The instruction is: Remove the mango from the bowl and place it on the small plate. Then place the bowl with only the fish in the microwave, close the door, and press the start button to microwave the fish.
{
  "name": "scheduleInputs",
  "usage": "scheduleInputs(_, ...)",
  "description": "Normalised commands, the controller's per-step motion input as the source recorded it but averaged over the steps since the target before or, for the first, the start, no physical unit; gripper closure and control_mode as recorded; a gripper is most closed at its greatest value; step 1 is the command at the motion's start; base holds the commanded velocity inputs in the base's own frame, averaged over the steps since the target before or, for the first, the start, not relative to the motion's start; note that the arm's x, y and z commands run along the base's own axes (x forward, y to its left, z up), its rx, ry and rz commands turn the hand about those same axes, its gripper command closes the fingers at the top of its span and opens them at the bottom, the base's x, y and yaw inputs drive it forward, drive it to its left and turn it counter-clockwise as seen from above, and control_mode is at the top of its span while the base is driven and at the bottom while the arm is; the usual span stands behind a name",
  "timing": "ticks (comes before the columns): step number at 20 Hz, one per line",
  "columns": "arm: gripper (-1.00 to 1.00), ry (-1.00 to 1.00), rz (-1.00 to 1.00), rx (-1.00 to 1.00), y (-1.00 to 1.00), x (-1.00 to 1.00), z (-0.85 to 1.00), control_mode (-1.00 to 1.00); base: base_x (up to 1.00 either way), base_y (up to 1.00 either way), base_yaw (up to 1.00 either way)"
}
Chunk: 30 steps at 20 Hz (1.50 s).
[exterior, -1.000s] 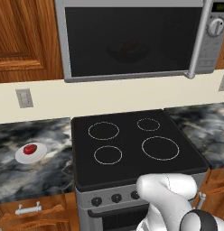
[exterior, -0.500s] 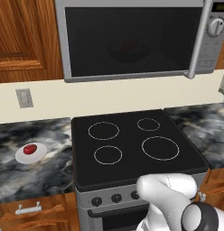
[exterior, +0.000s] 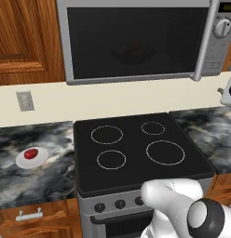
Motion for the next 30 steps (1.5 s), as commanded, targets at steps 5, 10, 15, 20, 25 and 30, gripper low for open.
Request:
scheduleInputs(5, -1.0, 0.0, 0.0, 0.1, -0.28, 0.43, -0.02, -1.0, 0.0, 0.0, 0.0)
scheduleInputs(10, -1.0, 0.02, 0.0, 0.07, -0.25, 0.45, -0.22, -1.0, 0.0, 0.0, 0.0)
scheduleInputs(15, -1.0, 0.03, 0.0, 0.07, -0.15, 0.47, -0.22, -1.0, 0.0, 0.0, 0.0)
scheduleInputs(20, -1.0, 0.01, 0.0, 0.07, -0.05, 0.46, -0.01, -1.0, 0.0, 0.0, 0.0)
scheduleInputs(25, -1.0, 0.01, 0.0, 0.06, -0.05, 0.39, 0.0, -1.0, 0.0, 0.0, 0.0)
scheduleInputs(30, -1.0, 0.0, 0.0, 0.06, -0.22, 0.28, 0.0, -1.0, 0.0, 0.0, 0.0)
